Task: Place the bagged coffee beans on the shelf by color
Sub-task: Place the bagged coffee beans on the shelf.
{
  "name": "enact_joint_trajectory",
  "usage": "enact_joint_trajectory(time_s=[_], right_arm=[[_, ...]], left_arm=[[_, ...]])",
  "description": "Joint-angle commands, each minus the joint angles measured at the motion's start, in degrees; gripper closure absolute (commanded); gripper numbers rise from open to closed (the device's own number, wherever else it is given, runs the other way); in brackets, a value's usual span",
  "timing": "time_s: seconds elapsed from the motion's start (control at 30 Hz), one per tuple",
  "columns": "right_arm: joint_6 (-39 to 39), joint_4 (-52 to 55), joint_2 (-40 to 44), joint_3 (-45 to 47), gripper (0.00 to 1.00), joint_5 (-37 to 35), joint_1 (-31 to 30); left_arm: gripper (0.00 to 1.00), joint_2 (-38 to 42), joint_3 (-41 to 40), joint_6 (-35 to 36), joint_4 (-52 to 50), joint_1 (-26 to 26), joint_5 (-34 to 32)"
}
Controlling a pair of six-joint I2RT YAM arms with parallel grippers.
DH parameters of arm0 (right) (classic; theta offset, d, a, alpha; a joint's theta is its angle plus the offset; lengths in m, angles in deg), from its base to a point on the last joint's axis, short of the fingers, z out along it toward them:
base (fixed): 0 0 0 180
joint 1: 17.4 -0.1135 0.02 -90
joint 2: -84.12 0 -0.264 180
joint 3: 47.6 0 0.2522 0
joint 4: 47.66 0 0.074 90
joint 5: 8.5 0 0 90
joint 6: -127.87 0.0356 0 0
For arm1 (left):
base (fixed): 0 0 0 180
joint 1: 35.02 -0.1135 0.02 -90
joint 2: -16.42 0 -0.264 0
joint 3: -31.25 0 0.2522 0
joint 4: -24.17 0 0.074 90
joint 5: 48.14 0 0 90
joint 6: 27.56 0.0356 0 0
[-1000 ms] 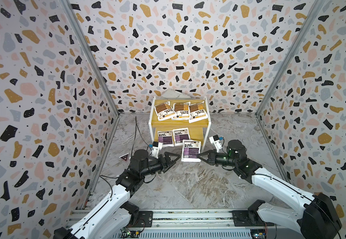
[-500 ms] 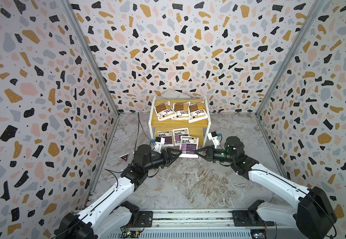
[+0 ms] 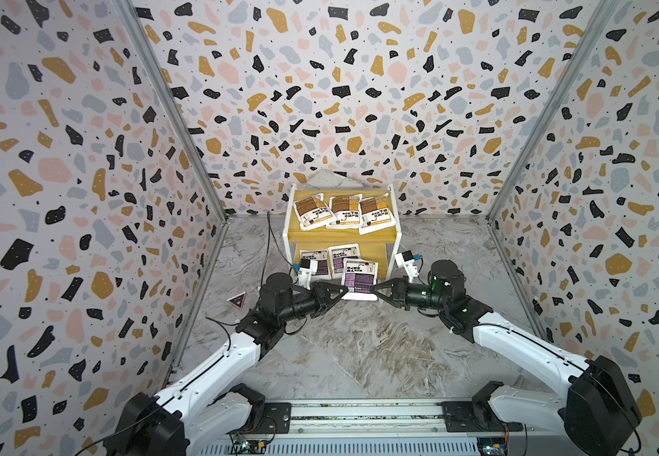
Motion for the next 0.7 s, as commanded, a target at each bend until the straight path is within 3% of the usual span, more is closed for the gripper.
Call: enact_joint_trajectory(time_s=[0.0,0.13,0.2,0.33,0.47,0.53,0.67], right_arm=[[0.1,-2.0,-0.1,-2.6,1.0,1.3,-0.2],[0.4,-1.9,-0.4,-2.9,1.0,1.7,-0.2],[0.3,-1.5,-0.4,-3.1,1.0,1.7,-0.2],[-1.2,1.2,0.6,-4.0,0.85,1.1,-0.3],[-4.4,7.8,3.3,-5.6,0.62,0.2,-0.1],[-6.0,11.2,5.3,-6.1,0.55,-0.4,0.0],[-8.4,17.6,9.9,-6.3,0.52,-2.0,0.7]], left_arm=[[0.86,0.1,1.8,0.3,3.5,0.3,-0.6],[0.99,0.1,1.7,-0.1,3.5,0.2,-0.7],[1.0,0.3,1.6,-0.3,3.5,0.2,-0.9],[1.0,1.8,2.0,0.0,0.9,0.2,-3.3],[1.0,4.0,3.1,1.2,-2.9,0.2,-7.1],[1.0,4.7,3.5,1.3,-3.8,0.3,-8.7],[1.0,3.7,4.1,1.1,-3.6,0.4,-10.1]])
